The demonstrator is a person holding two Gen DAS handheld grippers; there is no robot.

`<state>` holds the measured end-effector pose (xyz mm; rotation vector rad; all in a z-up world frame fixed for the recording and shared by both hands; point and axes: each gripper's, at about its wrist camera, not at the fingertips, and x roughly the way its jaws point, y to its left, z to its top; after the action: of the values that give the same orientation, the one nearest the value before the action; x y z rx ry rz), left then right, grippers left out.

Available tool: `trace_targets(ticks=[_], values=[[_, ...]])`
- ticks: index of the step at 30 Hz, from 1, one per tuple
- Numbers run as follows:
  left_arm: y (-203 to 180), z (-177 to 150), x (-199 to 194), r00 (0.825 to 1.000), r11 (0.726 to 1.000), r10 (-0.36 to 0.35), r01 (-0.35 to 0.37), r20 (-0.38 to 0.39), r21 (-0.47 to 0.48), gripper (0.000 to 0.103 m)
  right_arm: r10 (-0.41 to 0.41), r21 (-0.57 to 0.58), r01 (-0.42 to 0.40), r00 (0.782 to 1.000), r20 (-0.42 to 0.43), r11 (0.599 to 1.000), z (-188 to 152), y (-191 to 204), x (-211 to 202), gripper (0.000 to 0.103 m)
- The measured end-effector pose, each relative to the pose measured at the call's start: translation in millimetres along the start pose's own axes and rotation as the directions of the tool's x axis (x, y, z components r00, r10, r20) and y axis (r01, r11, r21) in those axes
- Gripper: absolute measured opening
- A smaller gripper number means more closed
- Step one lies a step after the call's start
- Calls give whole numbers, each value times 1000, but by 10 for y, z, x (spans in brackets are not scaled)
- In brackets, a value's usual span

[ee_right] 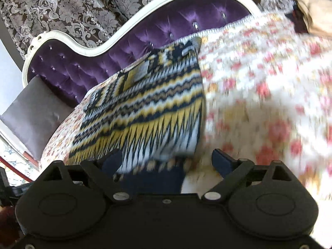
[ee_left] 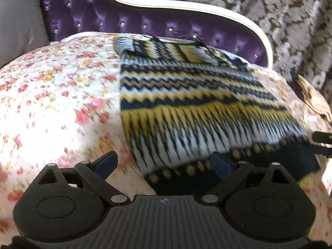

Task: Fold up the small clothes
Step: 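Grasp the dark hem with the right tool and lift it toward the collar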

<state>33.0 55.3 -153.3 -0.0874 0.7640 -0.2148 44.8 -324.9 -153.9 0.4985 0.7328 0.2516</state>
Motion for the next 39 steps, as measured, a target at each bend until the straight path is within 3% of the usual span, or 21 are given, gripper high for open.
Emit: trace_targets(ticks=[4, 9, 10, 11, 12, 13, 17, 24, 26, 29, 31, 33, 34, 35, 37, 39], values=[[-100, -130, -46, 1000, 999, -10, 10, -4, 48, 97, 24, -30, -24, 1000, 17, 999, -157, 81, -28, 94], [-98, -219, -81, 1000, 999, -15, 15, -1, 43, 97, 81, -43, -81, 997, -1, 996, -219, 149, 45, 92], [-92, -227, -93, 1000, 999, -20, 20, 1, 42, 97, 86, -39, -86, 996, -15, 996, -218, 150, 68, 81], [-91, -231, -104, 1000, 999, -25, 25, 4, 44, 97, 88, -31, -89, 996, -31, 996, -217, 153, 94, 59], [-95, -236, -116, 1000, 998, -29, 29, 7, 50, 97, 90, -21, -91, 995, -48, 996, -215, 149, 112, 47], [-105, -242, -126, 999, 998, -36, 35, 7, 59, 97, 93, -9, -93, 994, -56, 996, -216, 146, 114, 24], [-170, -265, -121, 998, 993, -55, 55, -5, 108, 97, 168, 47, -167, 986, -16, 985, -105, 151, 8, 18], [-342, -323, -148, 996, 967, -85, 82, -1, 241, 97, 311, 142, -323, 945, 100, 936, 312, 227, -90, 17], [-397, -342, -149, 996, 956, -86, 83, -3, 281, 97, 343, 171, -361, 931, 128, 917, 440, 236, -64, 9], [-447, -361, -138, 997, 946, -82, 81, -12, 314, 97, 332, 139, -351, 933, 140, 926, 621, 330, 12, 9], [-452, -365, -150, 997, 945, -82, 80, -6, 318, 97, 286, 124, -301, 950, 126, 946, 691, 372, 74, 17], [-442, -364, -164, 997, 947, -82, 77, 1, 313, 97, 203, 55, -208, 975, 88, 976, 689, 411, 63, 19], [-434, -365, -169, 997, 948, -83, 77, 4, 308, 97, 136, 13, -137, 988, 70, 990, 650, 448, 45, 31], [-429, -365, -169, 996, 949, -85, 79, 5, 304, 97, 81, -26, -80, 995, 57, 996, 589, 478, 28, 54], [-419, -359, -160, 996, 951, -90, 86, -2, 297, 97, 24, -88, -20, 999, 45, 996, 440, 513, -15, 78], [-408, -348, -138, 996, 956, -90, 89, -12, 280, 97, -18, -173, 27, 998, 55, 984, 292, 589, -80, 78]])
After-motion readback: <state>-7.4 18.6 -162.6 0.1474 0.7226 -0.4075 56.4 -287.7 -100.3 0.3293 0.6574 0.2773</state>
